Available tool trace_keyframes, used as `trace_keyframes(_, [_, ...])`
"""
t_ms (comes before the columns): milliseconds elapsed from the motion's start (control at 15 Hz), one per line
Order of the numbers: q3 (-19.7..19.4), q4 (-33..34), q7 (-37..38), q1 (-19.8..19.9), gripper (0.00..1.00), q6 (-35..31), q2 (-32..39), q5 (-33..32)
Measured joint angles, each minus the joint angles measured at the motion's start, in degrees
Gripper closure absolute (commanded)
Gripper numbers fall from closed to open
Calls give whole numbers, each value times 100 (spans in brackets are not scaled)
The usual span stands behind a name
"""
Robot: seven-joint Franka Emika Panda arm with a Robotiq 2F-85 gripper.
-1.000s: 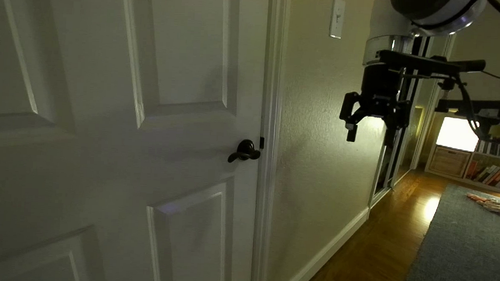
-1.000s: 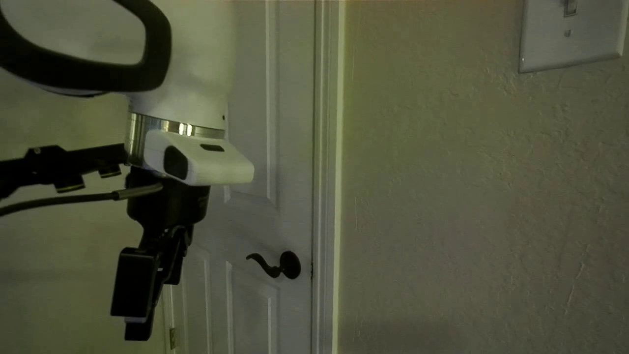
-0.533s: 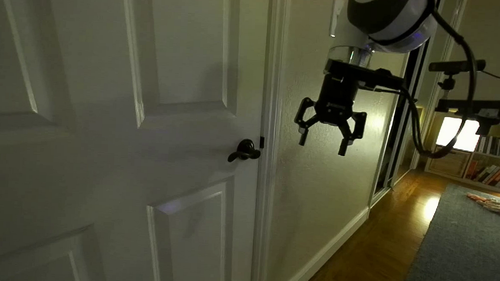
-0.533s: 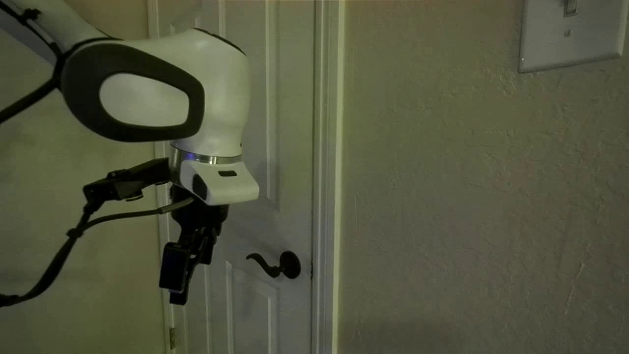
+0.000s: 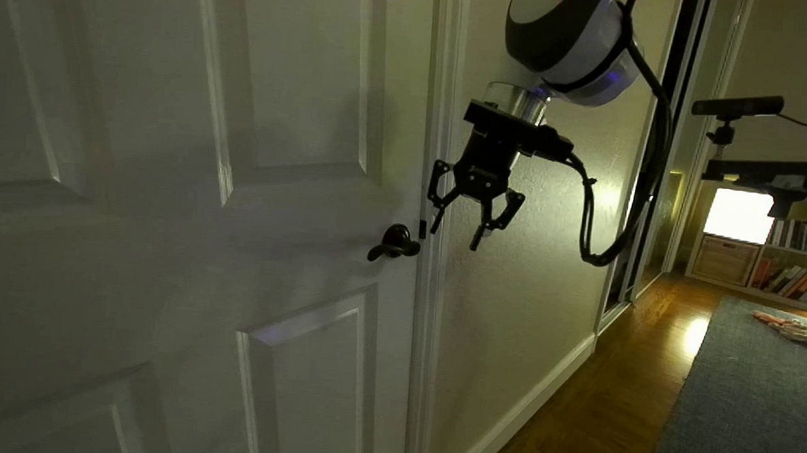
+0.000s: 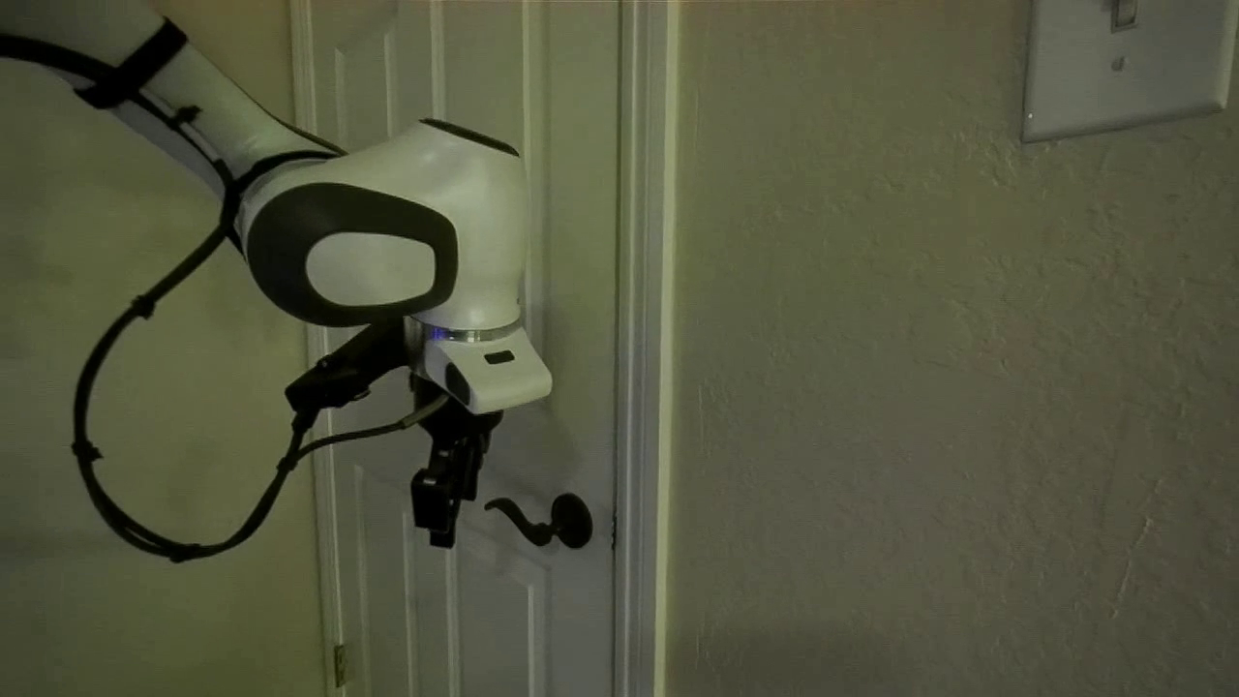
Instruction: Open the door
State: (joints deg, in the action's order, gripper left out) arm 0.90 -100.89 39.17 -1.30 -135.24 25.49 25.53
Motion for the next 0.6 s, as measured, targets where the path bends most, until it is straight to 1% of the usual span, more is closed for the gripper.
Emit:
trace_keyframes(67, [26, 168, 0, -1, 20, -49, 124, 55])
trace_keyframes(133, [51, 331, 0, -1, 12, -79, 238, 114])
trace_keyframes(267, [102, 647, 0, -1, 2, -108, 458, 218])
trace_keyframes(400, [146, 949, 0, -1, 0, -109, 672, 306])
trace_keyframes(467, [165, 1083, 0, -1, 29, -109, 779, 337])
trace_keyframes(533, [180, 1204, 0, -1, 28, -109, 887, 354])
trace_keyframes(600, [192, 1319, 0, -1, 29, -109, 991, 368])
